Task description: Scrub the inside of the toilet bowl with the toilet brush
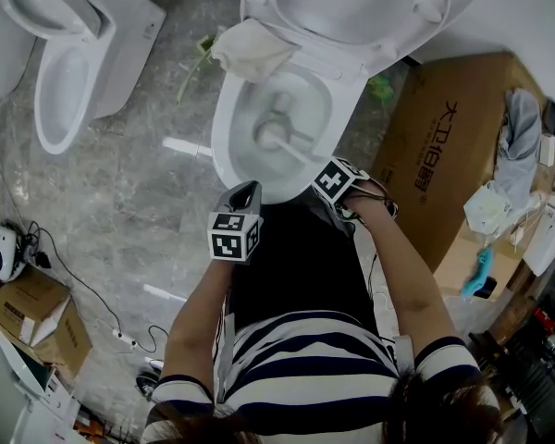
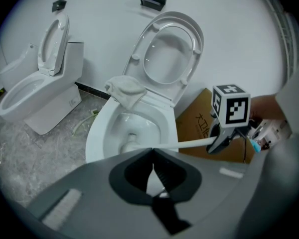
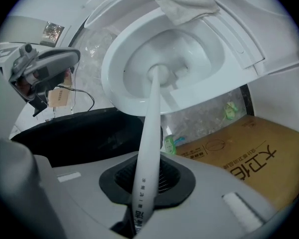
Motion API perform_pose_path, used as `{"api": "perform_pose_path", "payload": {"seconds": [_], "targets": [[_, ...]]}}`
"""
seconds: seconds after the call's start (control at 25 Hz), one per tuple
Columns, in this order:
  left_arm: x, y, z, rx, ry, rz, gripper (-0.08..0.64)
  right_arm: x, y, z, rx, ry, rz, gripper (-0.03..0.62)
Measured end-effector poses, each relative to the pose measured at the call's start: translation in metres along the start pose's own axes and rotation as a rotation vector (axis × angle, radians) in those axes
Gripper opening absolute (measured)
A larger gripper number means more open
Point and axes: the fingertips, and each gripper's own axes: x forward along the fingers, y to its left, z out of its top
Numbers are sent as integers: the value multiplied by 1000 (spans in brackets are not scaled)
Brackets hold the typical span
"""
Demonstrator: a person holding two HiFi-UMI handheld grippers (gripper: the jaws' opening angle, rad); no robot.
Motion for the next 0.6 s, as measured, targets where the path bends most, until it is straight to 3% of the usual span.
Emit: {"api": "perform_pose_path", "payload": {"seconds": [0.28, 0.6], "targets": [[1, 5, -2, 0, 7, 4, 0, 3, 5, 16, 44, -45, 23, 34], [0, 10, 2, 7, 5, 4, 0, 6, -12, 25, 23, -89, -67, 34]]}}
